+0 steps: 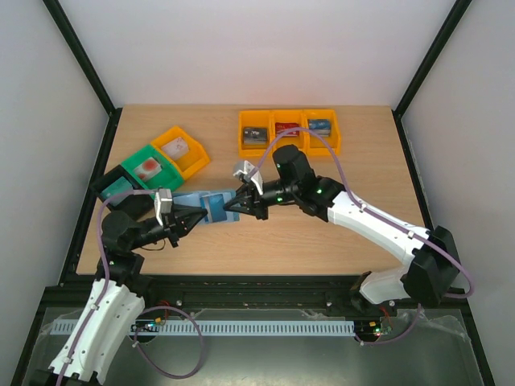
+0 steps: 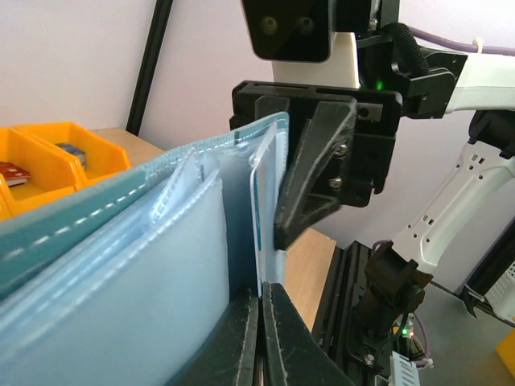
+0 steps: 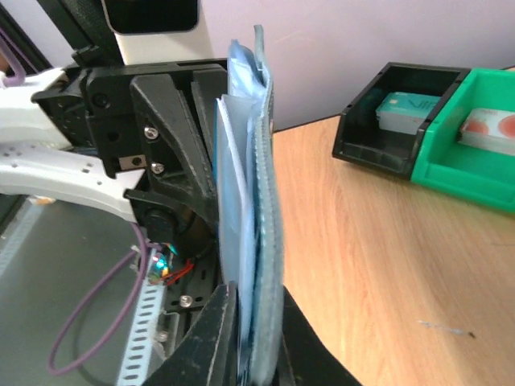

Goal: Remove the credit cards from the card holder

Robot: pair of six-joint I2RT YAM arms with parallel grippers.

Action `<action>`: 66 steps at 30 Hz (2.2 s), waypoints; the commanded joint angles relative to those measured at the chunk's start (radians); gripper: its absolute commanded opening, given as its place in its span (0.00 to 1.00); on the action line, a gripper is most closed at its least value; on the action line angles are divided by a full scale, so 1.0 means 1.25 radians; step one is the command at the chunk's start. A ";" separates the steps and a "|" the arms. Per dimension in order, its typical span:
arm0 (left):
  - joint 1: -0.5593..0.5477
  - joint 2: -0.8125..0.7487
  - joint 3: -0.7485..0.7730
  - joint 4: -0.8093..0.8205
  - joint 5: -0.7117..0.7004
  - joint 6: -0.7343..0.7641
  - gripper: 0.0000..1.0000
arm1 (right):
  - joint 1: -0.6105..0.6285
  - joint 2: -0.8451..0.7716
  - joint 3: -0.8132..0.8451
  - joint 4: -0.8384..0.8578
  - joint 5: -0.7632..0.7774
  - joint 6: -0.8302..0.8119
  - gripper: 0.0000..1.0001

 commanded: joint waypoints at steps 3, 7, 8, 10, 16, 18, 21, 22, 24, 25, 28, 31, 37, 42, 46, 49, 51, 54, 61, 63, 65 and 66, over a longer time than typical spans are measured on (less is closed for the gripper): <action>0.011 -0.011 0.034 -0.033 0.007 0.027 0.02 | -0.017 -0.026 -0.008 0.031 0.022 0.020 0.02; 0.021 -0.017 0.045 -0.084 0.007 0.062 0.02 | -0.062 -0.047 -0.031 0.065 0.036 0.063 0.02; 0.022 -0.018 0.046 -0.091 0.007 0.067 0.02 | -0.079 -0.053 -0.039 0.071 0.036 0.076 0.02; 0.027 -0.019 0.047 -0.104 0.005 0.077 0.02 | -0.111 -0.063 -0.053 0.075 0.035 0.094 0.02; 0.036 -0.021 0.049 -0.148 -0.053 0.109 0.02 | -0.189 -0.070 -0.073 0.059 0.073 0.156 0.02; 0.037 -0.025 0.050 -0.167 -0.105 0.128 0.02 | -0.226 -0.036 -0.072 0.041 0.063 0.197 0.02; 0.038 -0.033 0.056 -0.189 -0.187 0.177 0.02 | -0.244 0.074 -0.024 -0.077 0.035 0.198 0.02; 0.038 -0.036 0.058 -0.194 -0.192 0.204 0.02 | -0.245 0.113 -0.013 -0.110 0.013 0.195 0.02; 0.038 -0.046 0.065 -0.195 -0.193 0.249 0.02 | -0.241 0.173 -0.014 -0.133 -0.037 0.202 0.02; 0.038 -0.051 0.065 -0.191 -0.188 0.257 0.02 | -0.237 0.195 -0.017 -0.134 -0.054 0.205 0.02; 0.037 -0.055 0.058 -0.161 -0.159 0.246 0.02 | -0.221 0.259 -0.012 -0.164 -0.078 0.189 0.02; 0.038 -0.052 0.041 -0.106 -0.132 0.192 0.02 | -0.222 0.317 0.000 -0.200 -0.026 0.183 0.11; 0.032 -0.054 0.037 -0.059 -0.117 0.148 0.02 | -0.271 0.244 0.016 -0.207 0.363 0.260 0.76; 0.030 -0.057 0.016 0.010 -0.087 0.083 0.02 | -0.192 0.056 0.041 -0.148 0.411 0.125 0.94; 0.025 -0.057 0.001 0.073 -0.051 0.041 0.02 | -0.062 -0.064 -0.045 0.067 0.171 0.015 0.98; 0.018 -0.057 -0.003 0.105 -0.021 0.027 0.02 | -0.033 -0.064 -0.067 0.238 0.045 0.089 0.93; 0.012 -0.054 -0.002 0.118 -0.005 0.013 0.02 | -0.029 -0.039 -0.037 0.250 0.010 0.111 0.85; 0.004 -0.052 -0.003 0.133 0.004 -0.003 0.02 | -0.022 -0.016 -0.009 0.232 -0.022 0.104 0.69; 0.000 -0.050 -0.013 0.150 -0.017 -0.023 0.02 | -0.014 0.006 -0.008 0.224 -0.116 0.124 0.44; 0.000 -0.049 -0.016 0.149 -0.022 -0.029 0.02 | -0.010 0.013 -0.006 0.242 -0.176 0.134 0.50; 0.000 -0.050 -0.013 0.147 -0.028 -0.033 0.02 | -0.009 0.015 -0.002 0.214 -0.197 0.103 0.54; 0.001 -0.050 -0.011 0.146 -0.028 -0.035 0.02 | -0.010 0.013 0.002 0.171 -0.194 0.068 0.55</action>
